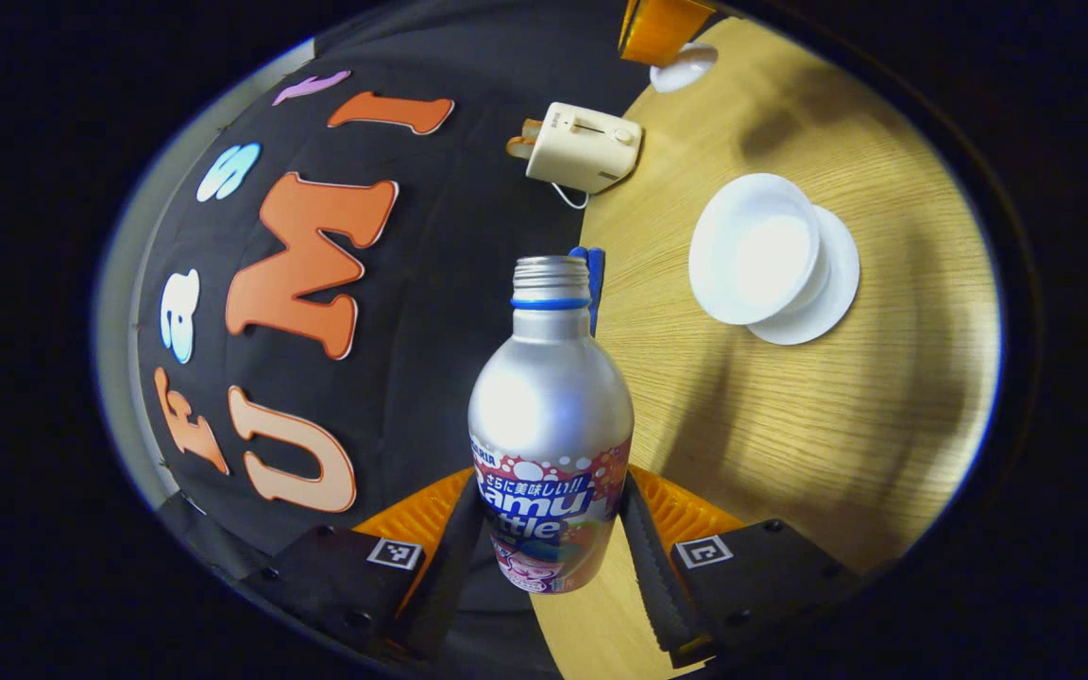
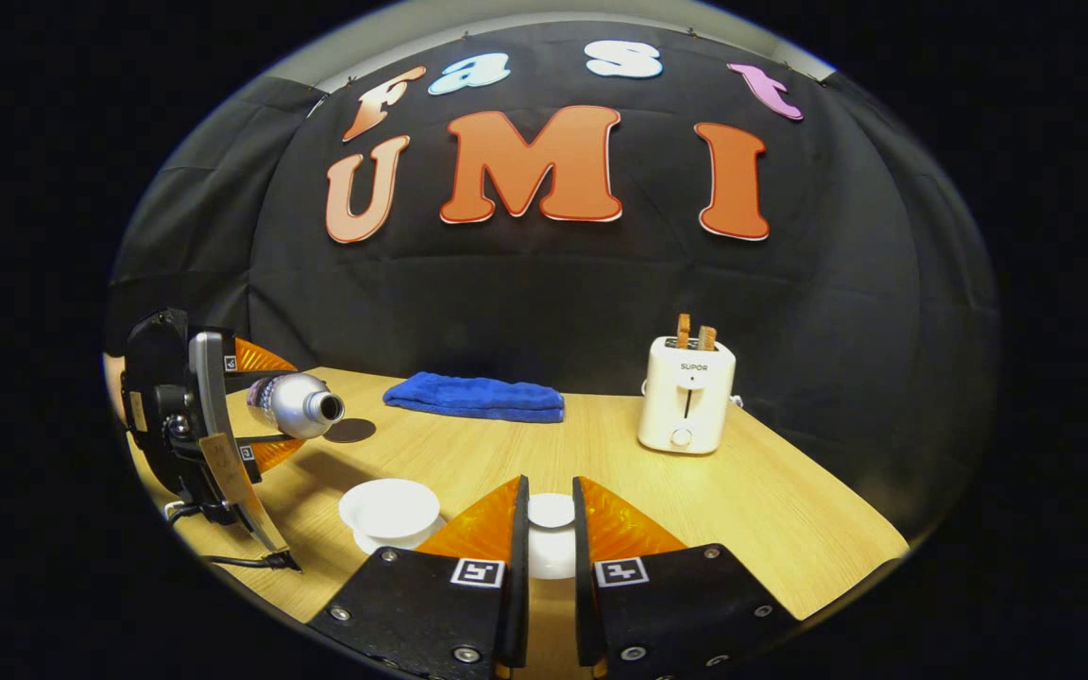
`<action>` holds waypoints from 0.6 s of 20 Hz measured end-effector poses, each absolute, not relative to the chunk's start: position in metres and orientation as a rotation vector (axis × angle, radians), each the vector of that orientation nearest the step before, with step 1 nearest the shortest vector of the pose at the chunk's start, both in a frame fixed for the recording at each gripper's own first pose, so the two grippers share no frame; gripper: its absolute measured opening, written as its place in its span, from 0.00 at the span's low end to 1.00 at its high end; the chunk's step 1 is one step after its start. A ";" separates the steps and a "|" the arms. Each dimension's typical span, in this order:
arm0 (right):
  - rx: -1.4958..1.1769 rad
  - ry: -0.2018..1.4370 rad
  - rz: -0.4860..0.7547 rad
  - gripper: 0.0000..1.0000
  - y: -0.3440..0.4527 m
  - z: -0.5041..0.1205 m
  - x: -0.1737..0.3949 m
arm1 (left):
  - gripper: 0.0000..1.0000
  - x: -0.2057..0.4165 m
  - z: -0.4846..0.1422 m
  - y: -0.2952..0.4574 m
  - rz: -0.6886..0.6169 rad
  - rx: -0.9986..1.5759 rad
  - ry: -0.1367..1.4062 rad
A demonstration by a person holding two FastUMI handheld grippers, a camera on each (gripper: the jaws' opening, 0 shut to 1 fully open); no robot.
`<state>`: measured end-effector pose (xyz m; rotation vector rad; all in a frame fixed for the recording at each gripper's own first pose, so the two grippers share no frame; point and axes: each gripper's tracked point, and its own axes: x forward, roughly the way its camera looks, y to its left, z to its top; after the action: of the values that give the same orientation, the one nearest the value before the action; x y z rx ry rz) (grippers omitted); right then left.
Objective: Open the teacup lid with one hand, grasp the water bottle and pour water into the teacup with the other hand; after pouring, place the water bottle on the coaster and then close the teacup lid.
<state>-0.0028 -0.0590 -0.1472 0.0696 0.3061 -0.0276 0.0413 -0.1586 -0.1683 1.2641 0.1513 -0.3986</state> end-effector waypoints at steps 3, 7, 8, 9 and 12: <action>0.056 0.305 0.000 0.20 -0.044 -0.143 0.003 | 0.78 0.044 -0.168 -0.152 -0.371 1.156 0.153; 0.042 0.296 0.032 0.20 -0.025 -0.136 0.011 | 0.82 0.050 -0.162 -0.138 -0.313 0.983 0.130; 0.041 0.294 0.041 0.20 -0.020 -0.135 0.013 | 0.82 0.054 -0.160 -0.137 -0.297 0.932 0.123; 0.039 0.291 0.047 0.20 -0.016 -0.133 0.014 | 0.82 0.055 -0.160 -0.135 -0.280 0.879 0.122; 0.034 0.286 0.066 0.20 -0.004 -0.130 0.019 | 0.81 0.063 -0.157 -0.130 -0.227 0.682 0.129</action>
<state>0.0187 -0.0043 -0.1300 0.0339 0.2855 0.0656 0.0632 -0.1299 -0.1569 0.6821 0.1292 -0.2270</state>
